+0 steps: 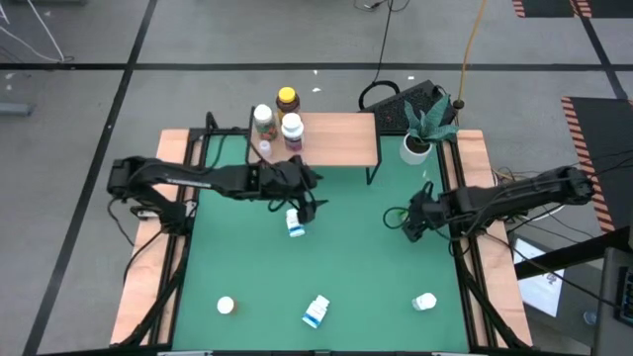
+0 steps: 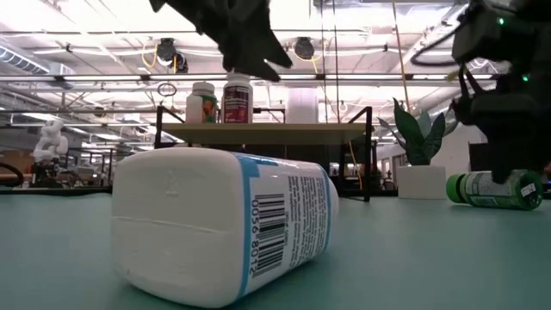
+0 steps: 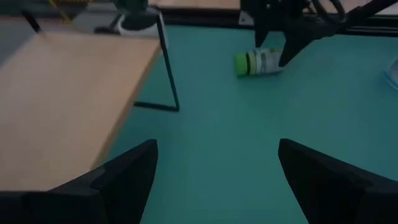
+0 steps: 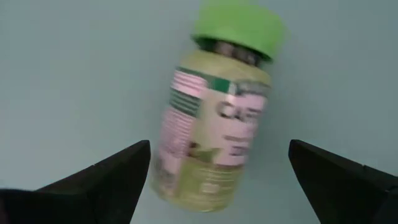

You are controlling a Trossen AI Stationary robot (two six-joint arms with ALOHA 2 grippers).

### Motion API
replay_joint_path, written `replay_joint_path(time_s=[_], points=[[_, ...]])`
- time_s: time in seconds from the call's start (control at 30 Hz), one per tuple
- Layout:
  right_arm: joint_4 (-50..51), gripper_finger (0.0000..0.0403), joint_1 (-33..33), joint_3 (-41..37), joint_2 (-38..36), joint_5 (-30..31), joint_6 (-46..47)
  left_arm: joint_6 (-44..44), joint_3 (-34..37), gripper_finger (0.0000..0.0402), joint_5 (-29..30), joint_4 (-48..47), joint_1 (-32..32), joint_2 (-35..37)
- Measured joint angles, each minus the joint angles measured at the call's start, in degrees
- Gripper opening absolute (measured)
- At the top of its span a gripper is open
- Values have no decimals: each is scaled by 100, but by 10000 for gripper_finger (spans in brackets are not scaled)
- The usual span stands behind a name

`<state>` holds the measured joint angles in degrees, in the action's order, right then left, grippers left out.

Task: Pick and place medicine bottles onto shelf by color
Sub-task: Put the green medicine bottle on the shelf

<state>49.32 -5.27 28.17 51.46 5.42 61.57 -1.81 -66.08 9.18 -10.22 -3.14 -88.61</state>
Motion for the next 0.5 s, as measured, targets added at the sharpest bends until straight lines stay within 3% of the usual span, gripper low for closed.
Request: replay_joint_path(time_s=[0.23,0.43,0.5], points=[[-660,297,-3,-337,0,-118,-118,-244,0,337,-21,393,-4,-492],[-1183,209,-5,-349,-4,-124,-439,-174,0,337,-21,437,-22,-527],[-1392,198,-5,-349,-17,-207,-562,-127,0,337,-23,433,-18,-529]])
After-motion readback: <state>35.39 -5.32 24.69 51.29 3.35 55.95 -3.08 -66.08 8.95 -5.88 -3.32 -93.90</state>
